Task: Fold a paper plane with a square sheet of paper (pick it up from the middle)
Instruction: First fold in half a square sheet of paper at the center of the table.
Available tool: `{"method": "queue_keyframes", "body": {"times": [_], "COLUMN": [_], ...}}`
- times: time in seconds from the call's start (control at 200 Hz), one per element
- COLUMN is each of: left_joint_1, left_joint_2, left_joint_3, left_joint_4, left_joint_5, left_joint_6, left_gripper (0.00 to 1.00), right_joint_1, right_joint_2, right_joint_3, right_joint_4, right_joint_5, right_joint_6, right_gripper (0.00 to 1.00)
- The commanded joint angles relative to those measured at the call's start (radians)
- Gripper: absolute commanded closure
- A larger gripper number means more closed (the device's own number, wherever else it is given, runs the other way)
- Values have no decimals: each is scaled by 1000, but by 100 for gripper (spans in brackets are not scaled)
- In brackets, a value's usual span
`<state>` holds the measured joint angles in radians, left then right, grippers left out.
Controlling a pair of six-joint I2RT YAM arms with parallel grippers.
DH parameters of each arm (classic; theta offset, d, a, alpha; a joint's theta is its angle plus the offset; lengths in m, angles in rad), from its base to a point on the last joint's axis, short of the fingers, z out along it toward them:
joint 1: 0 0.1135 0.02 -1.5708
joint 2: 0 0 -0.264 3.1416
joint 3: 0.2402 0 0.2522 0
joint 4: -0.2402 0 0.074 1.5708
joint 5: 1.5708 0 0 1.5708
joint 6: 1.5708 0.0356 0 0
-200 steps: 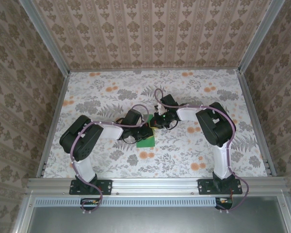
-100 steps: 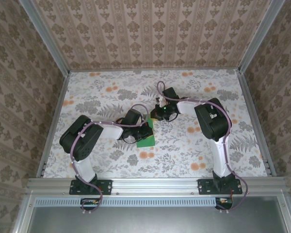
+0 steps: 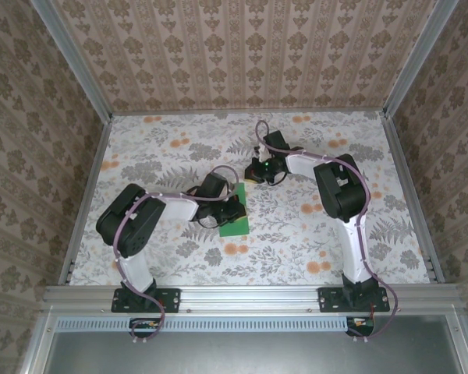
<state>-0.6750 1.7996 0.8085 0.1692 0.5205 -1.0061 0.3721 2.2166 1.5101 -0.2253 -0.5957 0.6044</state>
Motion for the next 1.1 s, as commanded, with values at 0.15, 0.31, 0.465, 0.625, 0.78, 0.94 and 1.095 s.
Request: {"method": "queue_keyframes", "body": {"times": [0.15, 0.31, 0.465, 0.625, 0.78, 0.94, 1.095], "left_joint_1": [113, 146, 144, 144, 145, 146, 146], "left_joint_2": [-34, 28, 109, 167, 195, 205, 207], "left_joint_3": [125, 205, 272, 302, 304, 290, 277], "left_joint_4": [-154, -213, -224, -236, -260, -273, -281], "left_joint_5": [11, 45, 83, 75, 56, 44, 28], "left_joint_6": [104, 166, 187, 188, 187, 192, 190], "left_gripper": [96, 100, 100, 100, 100, 100, 100], "right_joint_1": [-7, 25, 82, 118, 141, 154, 160], "right_joint_2": [-250, -318, -327, -288, -266, -243, -228], "right_joint_3": [-219, -346, -410, -407, -400, -397, -390], "right_joint_4": [52, 101, 143, 161, 158, 145, 96], "right_joint_5": [-15, -40, -37, -47, -55, -52, -27], "right_joint_6": [39, 74, 116, 139, 138, 137, 118], "right_gripper": [100, 100, 100, 100, 100, 100, 100]}}
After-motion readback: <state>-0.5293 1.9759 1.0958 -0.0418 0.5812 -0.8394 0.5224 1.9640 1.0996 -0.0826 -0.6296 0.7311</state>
